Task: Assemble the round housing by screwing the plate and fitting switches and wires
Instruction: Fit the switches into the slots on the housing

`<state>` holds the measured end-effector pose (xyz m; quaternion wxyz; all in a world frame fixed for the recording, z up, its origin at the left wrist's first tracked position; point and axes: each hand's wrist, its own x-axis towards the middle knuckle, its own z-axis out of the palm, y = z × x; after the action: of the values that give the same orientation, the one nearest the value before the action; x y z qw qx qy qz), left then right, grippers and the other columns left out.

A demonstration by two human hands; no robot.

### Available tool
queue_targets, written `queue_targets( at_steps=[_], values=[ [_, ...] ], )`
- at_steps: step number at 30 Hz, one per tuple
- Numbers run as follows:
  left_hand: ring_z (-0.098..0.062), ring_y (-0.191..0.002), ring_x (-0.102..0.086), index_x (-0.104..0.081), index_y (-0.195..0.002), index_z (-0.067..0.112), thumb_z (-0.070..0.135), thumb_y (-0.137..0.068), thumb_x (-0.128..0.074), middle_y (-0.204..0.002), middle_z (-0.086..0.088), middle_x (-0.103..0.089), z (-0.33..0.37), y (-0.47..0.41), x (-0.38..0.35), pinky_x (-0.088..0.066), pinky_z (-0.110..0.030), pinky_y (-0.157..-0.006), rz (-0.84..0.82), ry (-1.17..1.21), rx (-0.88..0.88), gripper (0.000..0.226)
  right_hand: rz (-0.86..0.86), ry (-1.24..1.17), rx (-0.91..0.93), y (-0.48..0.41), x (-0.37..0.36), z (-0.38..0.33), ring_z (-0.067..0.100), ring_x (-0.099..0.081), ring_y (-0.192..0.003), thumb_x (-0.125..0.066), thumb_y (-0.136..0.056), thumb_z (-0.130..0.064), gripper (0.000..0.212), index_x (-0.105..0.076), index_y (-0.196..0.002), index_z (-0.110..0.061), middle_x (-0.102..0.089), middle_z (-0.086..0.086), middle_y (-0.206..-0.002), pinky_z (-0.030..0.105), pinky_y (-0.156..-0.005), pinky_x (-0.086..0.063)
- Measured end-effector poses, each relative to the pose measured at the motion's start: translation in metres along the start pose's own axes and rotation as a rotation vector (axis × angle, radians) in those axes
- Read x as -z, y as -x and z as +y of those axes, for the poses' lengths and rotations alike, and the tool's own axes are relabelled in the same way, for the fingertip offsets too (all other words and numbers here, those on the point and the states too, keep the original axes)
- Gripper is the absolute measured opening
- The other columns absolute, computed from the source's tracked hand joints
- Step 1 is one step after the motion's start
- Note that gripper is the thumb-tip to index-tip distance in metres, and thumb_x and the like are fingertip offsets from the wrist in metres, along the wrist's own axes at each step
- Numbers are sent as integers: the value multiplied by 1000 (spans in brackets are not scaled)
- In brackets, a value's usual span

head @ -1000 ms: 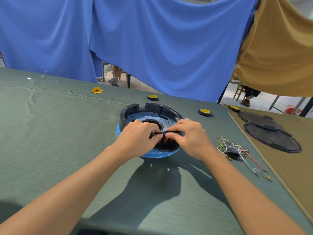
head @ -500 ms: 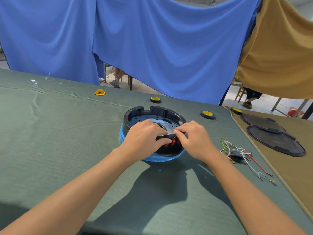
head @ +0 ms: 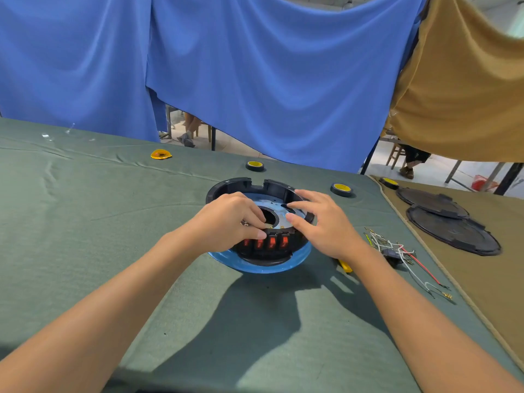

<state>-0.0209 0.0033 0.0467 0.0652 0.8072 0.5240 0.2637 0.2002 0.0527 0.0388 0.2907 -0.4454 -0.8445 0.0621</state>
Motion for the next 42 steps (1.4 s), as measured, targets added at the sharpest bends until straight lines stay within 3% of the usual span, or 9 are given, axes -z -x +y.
queue_targets(
  at_steps=[4, 8, 10, 16, 23, 29, 32, 36, 42],
  values=[
    [-2, -114, -46, -78, -103, 31, 36, -88, -71, -113, 22, -64, -10, 1, 9, -38, -26, -89, -24, -70, 6, 17, -109, 135, -8, 12, -14, 0, 9, -26, -144, -17, -100, -50, 63, -56, -135, -15, -43, -4, -149, 32, -119, -15],
    [-8, -118, -48, -75, -109, 36, 32, -93, -66, -118, 21, -64, -23, 3, 29, -39, -30, -90, -80, -247, 33, 19, -34, 302, 67, 22, -21, -18, 13, -54, -99, -12, -100, -53, 55, -58, -87, -25, -62, -13, -92, 38, -105, -34],
    [-16, -118, -51, -73, -113, 35, 20, -95, -60, -120, 17, -66, -23, 4, 33, -44, -37, -95, -106, -310, 65, 27, -80, 275, 93, 22, -21, -28, 17, -55, -91, -19, -97, -53, 51, -59, -89, -22, -65, -10, -89, 37, -90, -42],
    [-27, -109, -60, -68, -123, 29, 7, -93, -43, -117, -1, -70, 7, 8, 6, -47, -40, -93, -42, -186, 4, 45, -97, 139, 55, 9, 0, -18, 16, -40, -136, -43, -102, -34, 36, -65, -120, -13, -55, 1, -139, 32, -113, -28],
    [-20, -80, -63, -68, -115, 32, 23, -99, -43, -84, 11, -70, 16, 11, -5, -53, -38, -74, 47, -147, 60, 31, -116, 169, -172, 21, -14, -32, 17, -35, -141, -23, -105, -35, 50, -61, -88, -6, -66, 9, -117, 38, -104, -36],
    [-17, -90, -56, -59, -84, 18, 40, -102, -25, -85, 4, -61, 9, 12, -19, -38, -37, -83, -46, -317, 97, 43, 8, 337, -120, 19, -10, -58, 36, -53, -73, -35, -100, -34, 43, -37, -60, -18, -57, 7, -71, 37, -62, -37],
    [-13, -126, -45, -63, -119, 25, 30, -99, -27, -124, 4, -61, -2, 11, -18, -26, -36, -102, -67, -278, 117, 41, -49, 242, -95, 9, 2, -40, 27, -56, -110, -37, -102, -36, 41, -65, -75, -22, -66, -1, -103, 40, -89, -44],
    [-1, -139, -28, -60, -128, 34, 28, -99, -26, -140, 16, -51, -14, 9, -18, -1, -30, -112, -52, -242, 119, 45, -202, 198, -128, 17, -7, -22, 12, -23, -146, -22, -105, -40, 50, -60, -129, -18, -39, 2, -153, 33, -120, -7],
    [-3, -134, -36, -69, -112, 32, 25, -96, -38, -128, 19, -59, -22, 11, -11, 3, -37, -109, 26, -312, 196, 36, -32, 509, -34, 37, -14, -46, 26, -57, -114, -17, -103, -42, 59, -70, -101, -17, -67, 8, -115, 39, -108, -34]
  ],
)
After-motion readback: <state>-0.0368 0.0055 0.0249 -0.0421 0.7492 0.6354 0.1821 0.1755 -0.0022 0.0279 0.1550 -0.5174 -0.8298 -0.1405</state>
